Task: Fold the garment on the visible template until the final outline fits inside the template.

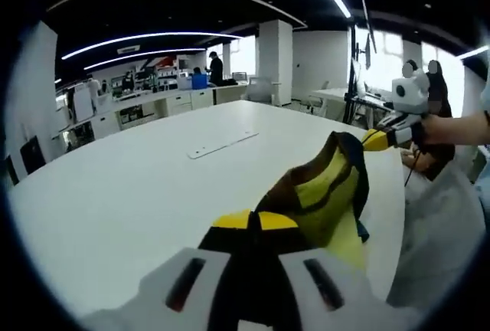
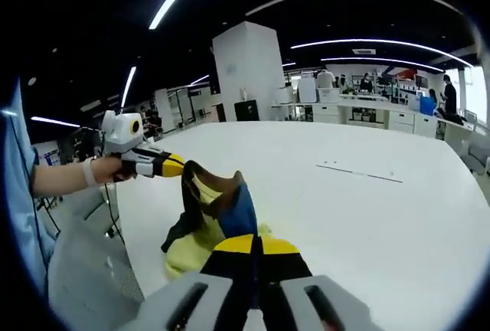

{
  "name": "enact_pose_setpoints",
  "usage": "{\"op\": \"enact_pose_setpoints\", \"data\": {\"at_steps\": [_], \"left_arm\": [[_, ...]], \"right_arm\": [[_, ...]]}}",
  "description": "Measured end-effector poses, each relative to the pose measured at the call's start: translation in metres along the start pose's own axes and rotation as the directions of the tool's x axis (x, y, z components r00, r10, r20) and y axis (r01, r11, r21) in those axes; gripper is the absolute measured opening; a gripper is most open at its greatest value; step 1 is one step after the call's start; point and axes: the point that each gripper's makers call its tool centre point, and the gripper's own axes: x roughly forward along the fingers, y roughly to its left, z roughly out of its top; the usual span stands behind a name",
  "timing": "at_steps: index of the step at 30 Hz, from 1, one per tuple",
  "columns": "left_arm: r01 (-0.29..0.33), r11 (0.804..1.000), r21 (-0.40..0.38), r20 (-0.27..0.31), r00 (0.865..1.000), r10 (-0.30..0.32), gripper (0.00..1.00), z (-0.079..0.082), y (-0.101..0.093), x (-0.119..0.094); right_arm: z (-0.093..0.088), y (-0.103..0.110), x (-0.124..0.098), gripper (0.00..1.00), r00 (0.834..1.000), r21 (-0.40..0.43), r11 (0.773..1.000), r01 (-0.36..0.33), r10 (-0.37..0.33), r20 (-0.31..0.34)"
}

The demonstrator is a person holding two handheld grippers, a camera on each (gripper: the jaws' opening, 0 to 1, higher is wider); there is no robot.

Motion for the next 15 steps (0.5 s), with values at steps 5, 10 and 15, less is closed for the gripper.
{"op": "enact_pose_setpoints", "data": {"at_steps": [5,10,15], "left_arm": [[-0.010,1.000,0.006,0.040,0.999,0.010,0.00,0.020,0.007,-0.004],[-0.032,0.999,0.017,0.081,0.996,0.031,0.00,0.041,0.016,-0.012],[-0.045,0.999,0.023,0.126,0.991,0.042,0.00,0.060,0.020,-0.021]], "right_arm": [[0.022,0.001,0.001,0.00,0.999,-0.024,1.000,-0.002,0.003,0.042],[0.047,0.002,-0.001,0.00,0.995,-0.039,0.999,-0.011,0.015,0.095],[0.070,0.007,-0.008,0.00,0.990,-0.061,0.998,-0.011,0.020,0.143]]}}
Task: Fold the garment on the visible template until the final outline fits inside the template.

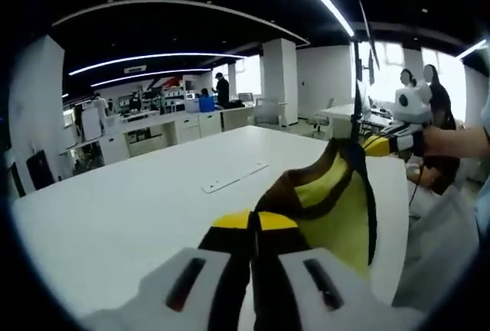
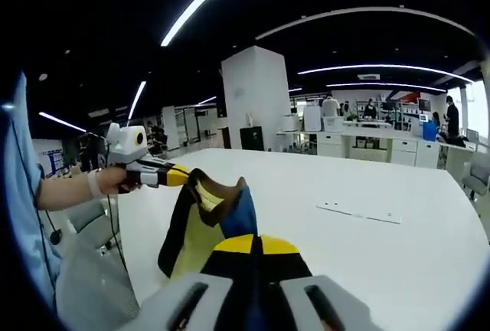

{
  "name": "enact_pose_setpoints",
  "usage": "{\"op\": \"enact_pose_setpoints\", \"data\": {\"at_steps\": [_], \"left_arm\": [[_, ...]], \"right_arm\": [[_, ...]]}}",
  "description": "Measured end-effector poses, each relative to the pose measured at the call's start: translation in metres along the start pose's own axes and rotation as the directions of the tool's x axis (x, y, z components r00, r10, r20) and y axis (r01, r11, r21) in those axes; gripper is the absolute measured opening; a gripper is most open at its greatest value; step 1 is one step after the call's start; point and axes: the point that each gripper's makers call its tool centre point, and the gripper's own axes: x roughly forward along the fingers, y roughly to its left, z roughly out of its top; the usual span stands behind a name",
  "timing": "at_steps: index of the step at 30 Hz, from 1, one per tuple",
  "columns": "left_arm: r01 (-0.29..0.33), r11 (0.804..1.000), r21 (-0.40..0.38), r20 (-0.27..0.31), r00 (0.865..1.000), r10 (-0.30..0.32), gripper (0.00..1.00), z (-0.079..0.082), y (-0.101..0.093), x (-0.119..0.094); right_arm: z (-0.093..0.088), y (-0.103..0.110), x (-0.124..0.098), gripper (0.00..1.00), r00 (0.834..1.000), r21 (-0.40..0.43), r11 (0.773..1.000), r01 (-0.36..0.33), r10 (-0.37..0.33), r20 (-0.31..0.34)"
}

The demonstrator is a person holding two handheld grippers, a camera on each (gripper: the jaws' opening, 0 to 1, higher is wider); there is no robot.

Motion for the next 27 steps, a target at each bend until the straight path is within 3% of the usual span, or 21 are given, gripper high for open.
{"op": "enact_pose_setpoints", "data": {"at_steps": [9,13,15,17,22,25,27], "left_arm": [[0.012,1.000,0.012,0.124,0.992,-0.013,0.00,0.048,-0.002,-0.014],[0.009,0.999,0.034,0.162,0.987,-0.014,0.00,0.066,-0.002,-0.018],[0.009,1.000,0.021,0.191,0.981,-0.012,0.00,0.077,-0.002,-0.021],[0.014,1.000,0.001,0.254,0.967,-0.014,0.00,0.094,-0.001,-0.025],[0.006,1.000,0.022,0.311,0.950,-0.013,0.00,0.118,0.005,-0.032],[0.003,1.000,0.030,0.319,0.948,-0.012,0.00,0.122,0.010,-0.028],[0.000,1.000,0.028,0.300,0.954,-0.008,0.00,0.117,0.017,-0.019]], "right_arm": [[0.038,0.002,-0.013,0.00,0.996,-0.030,1.000,0.001,0.001,0.087],[0.062,0.002,-0.020,0.00,0.987,-0.031,1.000,0.001,0.004,0.159],[0.074,0.003,-0.024,0.00,0.981,-0.045,0.999,0.001,0.008,0.192],[0.089,0.003,-0.027,0.00,0.973,-0.102,0.995,0.014,0.009,0.230],[0.111,0.005,-0.032,0.00,0.961,-0.144,0.989,0.026,0.015,0.275],[0.118,-0.002,-0.028,0.00,0.957,-0.146,0.989,0.027,0.016,0.290],[0.117,-0.010,-0.022,0.00,0.957,-0.143,0.989,0.033,0.010,0.289]]}}
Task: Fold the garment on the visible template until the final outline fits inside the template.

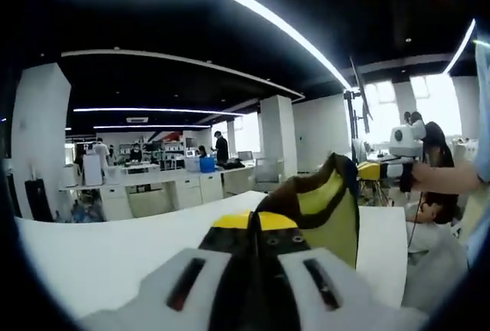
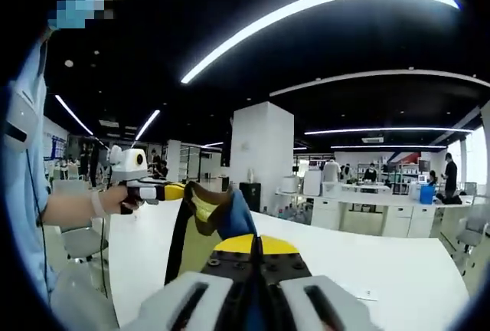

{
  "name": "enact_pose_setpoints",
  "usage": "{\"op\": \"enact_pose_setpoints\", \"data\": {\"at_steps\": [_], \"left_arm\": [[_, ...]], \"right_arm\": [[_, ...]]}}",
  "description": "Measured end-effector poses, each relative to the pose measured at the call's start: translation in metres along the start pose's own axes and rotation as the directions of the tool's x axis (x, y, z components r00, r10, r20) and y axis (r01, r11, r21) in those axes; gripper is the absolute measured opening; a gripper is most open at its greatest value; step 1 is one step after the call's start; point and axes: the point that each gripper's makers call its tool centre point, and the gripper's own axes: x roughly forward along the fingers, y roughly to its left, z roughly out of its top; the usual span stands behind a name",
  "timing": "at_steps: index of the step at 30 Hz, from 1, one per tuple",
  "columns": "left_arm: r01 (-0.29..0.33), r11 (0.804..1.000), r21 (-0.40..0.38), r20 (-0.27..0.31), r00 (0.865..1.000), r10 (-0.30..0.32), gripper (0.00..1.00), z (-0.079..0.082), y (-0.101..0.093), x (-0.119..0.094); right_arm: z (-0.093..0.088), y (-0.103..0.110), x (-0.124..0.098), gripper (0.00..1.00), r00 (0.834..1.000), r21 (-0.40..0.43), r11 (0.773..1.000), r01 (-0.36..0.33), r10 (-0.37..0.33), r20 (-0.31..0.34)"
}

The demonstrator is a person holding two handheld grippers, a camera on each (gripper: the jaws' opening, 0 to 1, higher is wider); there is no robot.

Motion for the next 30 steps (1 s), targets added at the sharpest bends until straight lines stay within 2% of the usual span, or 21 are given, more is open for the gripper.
{"op": "enact_pose_setpoints", "data": {"at_steps": [3,7,8,10,12,13,15,16,21,27,30], "left_arm": [[-0.013,1.000,-0.027,-0.074,0.997,0.011,0.00,-0.025,0.010,0.011],[-0.019,0.999,-0.047,-0.121,0.993,0.013,0.00,-0.050,0.027,0.028],[-0.011,0.996,-0.084,-0.136,0.991,-0.001,0.00,-0.060,0.030,0.034],[-0.018,0.995,-0.099,-0.182,0.983,0.000,0.00,-0.077,0.039,0.042],[-0.012,0.996,-0.089,-0.193,0.981,-0.005,0.00,-0.088,0.049,0.051],[-0.016,0.992,-0.122,-0.219,0.976,-0.011,0.00,-0.098,0.052,0.055],[-0.019,0.990,-0.137,-0.237,0.971,-0.014,0.00,-0.114,0.058,0.063],[-0.022,0.988,-0.150,-0.254,0.967,-0.017,0.00,-0.121,0.060,0.066],[-0.029,0.984,-0.173,-0.301,0.953,-0.025,0.00,-0.160,0.064,0.082],[-0.060,0.974,-0.218,-0.382,0.924,-0.029,0.00,-0.219,0.068,0.104],[-0.074,0.976,-0.205,-0.438,0.898,-0.024,0.00,-0.255,0.066,0.114]], "right_arm": [[-0.015,-0.012,0.012,0.00,1.000,0.017,1.000,0.007,-0.006,-0.030],[-0.041,-0.032,0.029,0.00,0.996,0.036,0.999,0.020,-0.017,-0.089],[-0.047,-0.033,0.030,0.00,0.994,0.051,0.998,0.025,-0.020,-0.105],[-0.062,-0.043,0.039,0.00,0.991,0.060,0.998,0.035,-0.027,-0.132],[-0.075,-0.052,0.049,0.00,0.988,0.070,0.997,0.036,-0.025,-0.154],[-0.082,-0.057,0.052,0.00,0.985,0.074,0.996,0.042,-0.029,-0.171],[-0.096,-0.067,0.061,0.00,0.981,0.083,0.996,0.043,-0.027,-0.192],[-0.105,-0.070,0.063,0.00,0.976,0.095,0.994,0.049,-0.028,-0.218],[-0.140,-0.092,0.080,0.00,0.964,0.106,0.993,0.055,-0.025,-0.266],[-0.203,-0.116,0.098,0.00,0.933,0.158,0.983,0.092,-0.030,-0.359],[-0.236,-0.122,0.106,0.00,0.914,0.172,0.980,0.104,-0.026,-0.405]]}}
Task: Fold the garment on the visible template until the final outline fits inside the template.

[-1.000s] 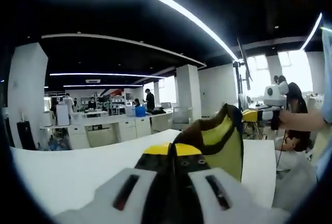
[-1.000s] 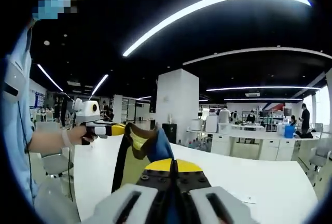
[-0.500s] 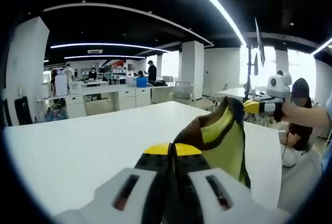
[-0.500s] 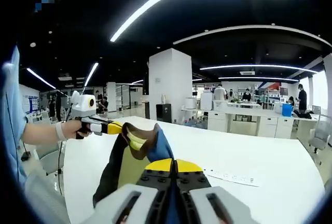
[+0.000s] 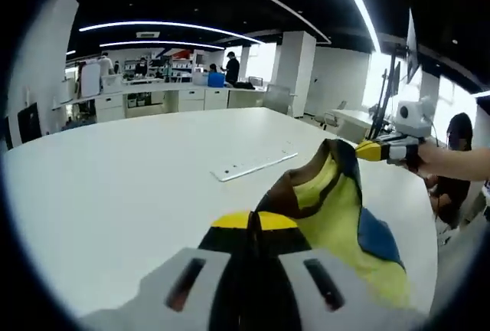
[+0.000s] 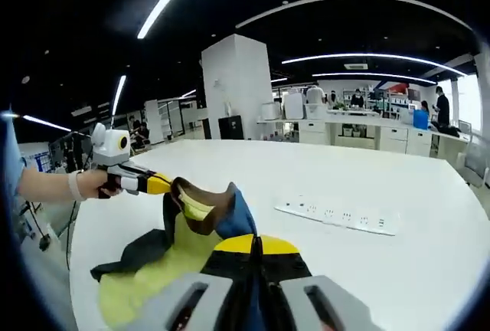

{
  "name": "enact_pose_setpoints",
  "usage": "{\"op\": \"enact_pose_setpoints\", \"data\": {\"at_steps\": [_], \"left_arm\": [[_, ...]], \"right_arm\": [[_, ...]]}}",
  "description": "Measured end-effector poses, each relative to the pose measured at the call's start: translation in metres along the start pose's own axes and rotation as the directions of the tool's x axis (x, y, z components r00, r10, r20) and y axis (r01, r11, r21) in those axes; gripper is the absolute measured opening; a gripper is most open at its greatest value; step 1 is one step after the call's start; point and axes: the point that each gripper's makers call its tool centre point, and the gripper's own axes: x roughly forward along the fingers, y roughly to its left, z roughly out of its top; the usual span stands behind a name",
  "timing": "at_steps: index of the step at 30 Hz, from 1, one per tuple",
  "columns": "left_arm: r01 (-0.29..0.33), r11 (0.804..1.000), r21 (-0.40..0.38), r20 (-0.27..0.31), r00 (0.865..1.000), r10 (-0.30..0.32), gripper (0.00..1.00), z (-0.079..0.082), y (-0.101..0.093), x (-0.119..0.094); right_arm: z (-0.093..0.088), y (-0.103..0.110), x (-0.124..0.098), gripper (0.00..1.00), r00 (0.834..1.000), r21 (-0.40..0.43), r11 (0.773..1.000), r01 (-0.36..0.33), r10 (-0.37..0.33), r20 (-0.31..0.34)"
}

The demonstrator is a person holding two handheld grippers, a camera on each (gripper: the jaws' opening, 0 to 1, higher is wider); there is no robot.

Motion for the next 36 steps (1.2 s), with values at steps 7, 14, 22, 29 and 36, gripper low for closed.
{"op": "enact_pose_setpoints", "data": {"at_steps": [7,14,22,29,36], "left_arm": [[-0.040,0.998,-0.037,-0.036,0.999,0.039,0.00,-0.026,0.020,0.036],[-0.082,0.996,-0.039,-0.074,0.994,0.079,0.00,-0.043,0.035,0.061],[-0.122,0.990,-0.064,-0.079,0.990,0.117,0.00,-0.046,0.051,0.076],[-0.137,0.989,-0.049,-0.107,0.986,0.131,0.00,-0.054,0.057,0.077],[-0.142,0.989,-0.047,-0.106,0.985,0.136,0.00,-0.056,0.059,0.078]], "right_arm": [[-0.036,-0.024,0.032,0.00,0.997,0.012,1.000,0.024,-0.023,-0.075],[-0.059,-0.036,0.052,0.00,0.992,0.053,0.997,0.049,-0.043,-0.120],[-0.076,-0.042,0.070,0.00,0.983,0.051,0.995,0.082,-0.072,-0.169],[-0.077,-0.044,0.078,0.00,0.983,0.054,0.995,0.088,-0.078,-0.167],[-0.080,-0.046,0.080,0.00,0.982,0.063,0.994,0.091,-0.079,-0.174]]}}
